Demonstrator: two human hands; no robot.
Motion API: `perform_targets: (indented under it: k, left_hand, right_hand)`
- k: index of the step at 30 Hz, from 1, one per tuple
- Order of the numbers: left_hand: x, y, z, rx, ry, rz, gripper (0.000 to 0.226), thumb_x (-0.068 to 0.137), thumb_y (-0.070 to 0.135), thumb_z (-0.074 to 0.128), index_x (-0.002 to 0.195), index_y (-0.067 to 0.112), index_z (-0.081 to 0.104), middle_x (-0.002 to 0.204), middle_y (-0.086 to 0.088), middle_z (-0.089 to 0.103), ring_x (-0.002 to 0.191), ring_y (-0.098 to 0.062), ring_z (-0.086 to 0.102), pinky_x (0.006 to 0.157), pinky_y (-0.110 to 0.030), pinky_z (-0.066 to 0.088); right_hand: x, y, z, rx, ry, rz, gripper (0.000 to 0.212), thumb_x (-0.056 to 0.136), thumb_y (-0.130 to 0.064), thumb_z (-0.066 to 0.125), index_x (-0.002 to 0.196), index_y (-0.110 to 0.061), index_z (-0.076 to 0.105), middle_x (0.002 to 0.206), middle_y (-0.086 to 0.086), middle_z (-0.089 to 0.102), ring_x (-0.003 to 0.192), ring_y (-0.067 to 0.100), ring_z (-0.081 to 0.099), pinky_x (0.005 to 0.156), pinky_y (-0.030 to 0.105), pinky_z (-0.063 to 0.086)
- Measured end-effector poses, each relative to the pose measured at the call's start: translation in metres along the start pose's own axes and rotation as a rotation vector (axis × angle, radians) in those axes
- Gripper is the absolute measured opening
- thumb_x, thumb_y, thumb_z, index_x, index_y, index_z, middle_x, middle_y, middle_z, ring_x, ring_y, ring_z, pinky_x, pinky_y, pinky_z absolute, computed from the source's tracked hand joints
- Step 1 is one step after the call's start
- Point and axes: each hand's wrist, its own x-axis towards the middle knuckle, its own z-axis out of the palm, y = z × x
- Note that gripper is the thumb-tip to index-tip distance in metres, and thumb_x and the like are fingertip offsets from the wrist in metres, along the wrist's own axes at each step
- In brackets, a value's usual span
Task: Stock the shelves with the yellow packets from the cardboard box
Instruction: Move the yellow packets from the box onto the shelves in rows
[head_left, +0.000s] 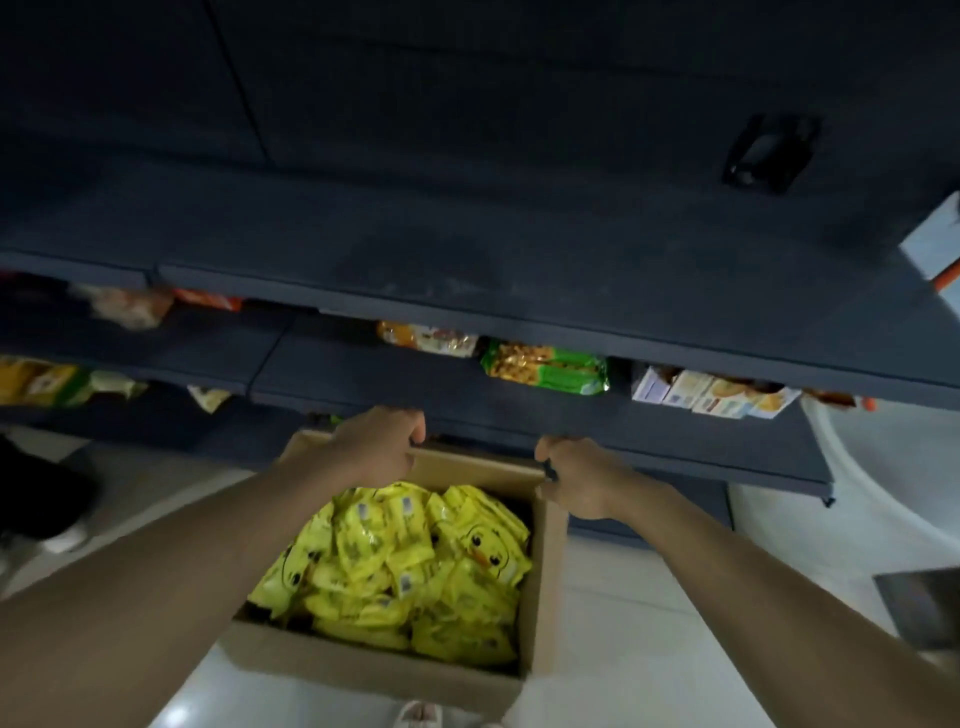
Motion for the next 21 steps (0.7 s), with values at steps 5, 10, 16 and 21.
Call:
perform_targets:
  k: [5, 10, 16, 21]
  left_hand:
    - [0.009, -0.035, 0.071, -0.073, -0.125, -0.076, 0.027, 0.091, 0.027, 0.059, 0.117, 0.022, 0.052, 0.124, 0.002, 0.057, 0.112, -0.018, 0.055, 0.090, -0.036, 0.048]
    - [0.028, -0.067, 0.129, -0.102, -0.223, -0.133, 0.028, 0.091, 0.029, 0.059, 0.118, 0.024, 0.051, 0.124, 0.001, 0.056, 0.109, -0.019, 0.057, 0.085, -0.037, 0.052]
    - [0.069, -0.098, 0.179, -0.086, -0.285, -0.095, 0.026, 0.093, 0.026, 0.057, 0.118, 0.022, 0.051, 0.119, -0.001, 0.060, 0.105, -0.021, 0.059, 0.084, -0.039, 0.052]
    - [0.105, -0.113, 0.213, -0.092, -0.260, -0.040, 0.028, 0.090, 0.025, 0.059, 0.116, 0.024, 0.052, 0.123, 0.003, 0.057, 0.115, -0.020, 0.052, 0.088, -0.038, 0.049]
  right_hand:
    - [0.031, 0.013, 0.067, 0.004, -0.095, 0.051, 0.041, 0.089, -0.028, 0.059, 0.124, -0.011, 0.046, 0.126, 0.013, 0.052, 0.110, 0.028, 0.054, 0.089, 0.034, 0.047]
    - [0.067, 0.023, 0.122, 0.027, -0.192, 0.084, 0.047, 0.089, -0.029, 0.061, 0.129, -0.010, 0.043, 0.123, 0.014, 0.052, 0.107, 0.028, 0.055, 0.082, 0.033, 0.047]
    - [0.118, 0.035, 0.178, 0.075, -0.169, 0.181, 0.050, 0.088, -0.026, 0.062, 0.130, -0.009, 0.041, 0.126, 0.012, 0.054, 0.114, 0.028, 0.055, 0.093, 0.039, 0.048]
    - [0.160, 0.044, 0.221, 0.145, -0.076, 0.316, 0.050, 0.089, -0.025, 0.061, 0.130, -0.012, 0.037, 0.117, 0.011, 0.054, 0.100, 0.026, 0.058, 0.079, 0.036, 0.053]
